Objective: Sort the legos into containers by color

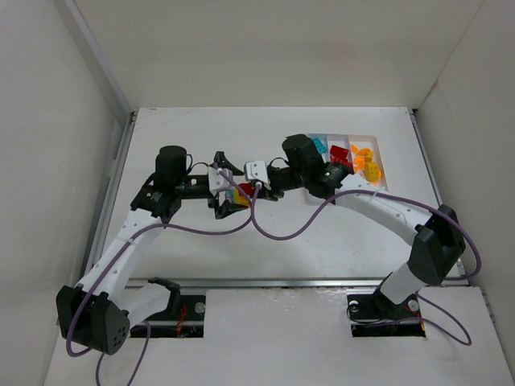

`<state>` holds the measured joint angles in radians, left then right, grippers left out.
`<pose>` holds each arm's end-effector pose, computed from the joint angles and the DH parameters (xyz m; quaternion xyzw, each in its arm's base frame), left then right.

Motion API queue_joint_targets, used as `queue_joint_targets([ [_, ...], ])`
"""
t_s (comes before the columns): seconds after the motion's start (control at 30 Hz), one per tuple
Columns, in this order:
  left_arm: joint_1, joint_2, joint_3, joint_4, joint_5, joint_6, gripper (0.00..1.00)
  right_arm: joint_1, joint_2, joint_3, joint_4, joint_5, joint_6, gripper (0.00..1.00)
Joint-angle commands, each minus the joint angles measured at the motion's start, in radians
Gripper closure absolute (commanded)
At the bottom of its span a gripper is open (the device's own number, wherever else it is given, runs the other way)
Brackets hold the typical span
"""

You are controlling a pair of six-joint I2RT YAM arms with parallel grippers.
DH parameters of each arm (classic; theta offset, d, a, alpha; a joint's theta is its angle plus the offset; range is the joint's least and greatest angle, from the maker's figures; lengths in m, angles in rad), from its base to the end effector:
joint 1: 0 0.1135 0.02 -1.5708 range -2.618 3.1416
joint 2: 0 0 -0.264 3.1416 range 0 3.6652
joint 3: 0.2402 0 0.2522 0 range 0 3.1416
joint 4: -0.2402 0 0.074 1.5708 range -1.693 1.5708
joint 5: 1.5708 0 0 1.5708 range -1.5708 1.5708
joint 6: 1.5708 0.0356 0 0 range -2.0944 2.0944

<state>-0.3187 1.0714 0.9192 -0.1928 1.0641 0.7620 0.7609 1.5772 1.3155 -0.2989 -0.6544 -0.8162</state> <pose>0.2093 -0.1018 0.3366 0.6129 0.4544 -0.2958 0.5748 0.2461 0.2642 0.3177 -0.6974 0.4738 0.2685 0.4658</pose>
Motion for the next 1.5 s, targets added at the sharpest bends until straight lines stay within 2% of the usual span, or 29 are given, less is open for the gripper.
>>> queue_joint_targets([
  [0.0,0.0,-0.037,0.026,-0.034,0.046,0.034,0.07,0.011,-0.031,0.004,0.061,0.013,-0.024,1.0],
  [0.03,0.0,-0.047,0.026,-0.052,0.03,0.049,0.0,0.011,-0.031,0.004,0.061,0.013,-0.024,1.0],
  [0.33,0.0,-0.083,0.004,-0.213,-0.079,0.243,0.0,0.011,-0.022,0.004,0.073,0.013,-0.024,1.0],
  [0.57,0.0,-0.048,-0.005,-0.188,-0.147,0.263,0.0,0.011,-0.046,0.004,0.032,0.05,-0.093,1.0],
  [0.8,0.0,-0.028,0.023,-0.163,-0.165,0.302,0.0,0.044,-0.066,0.027,-0.081,0.153,-0.227,1.0],
  [0.9,0.0,-0.028,0.052,-0.255,-0.165,0.39,0.0,0.078,-0.097,-0.007,-0.048,0.26,-0.297,1.0],
  [0.97,0.0,-0.028,0.064,-0.325,-0.124,0.428,0.0,0.09,-0.15,-0.073,-0.005,0.291,-0.41,1.0],
  [1.07,0.0,-0.002,0.084,-0.341,-0.076,0.442,0.0,0.091,-0.229,-0.171,0.096,0.28,-0.547,1.0],
  [1.3,0.0,0.12,0.167,-0.434,0.091,0.474,0.0,0.091,-0.263,-0.191,0.101,0.225,-0.606,1.0],
  [1.47,-0.01,0.168,0.196,-0.473,0.128,0.52,0.0,0.101,-0.252,-0.182,0.101,0.216,-0.606,1.0],
])
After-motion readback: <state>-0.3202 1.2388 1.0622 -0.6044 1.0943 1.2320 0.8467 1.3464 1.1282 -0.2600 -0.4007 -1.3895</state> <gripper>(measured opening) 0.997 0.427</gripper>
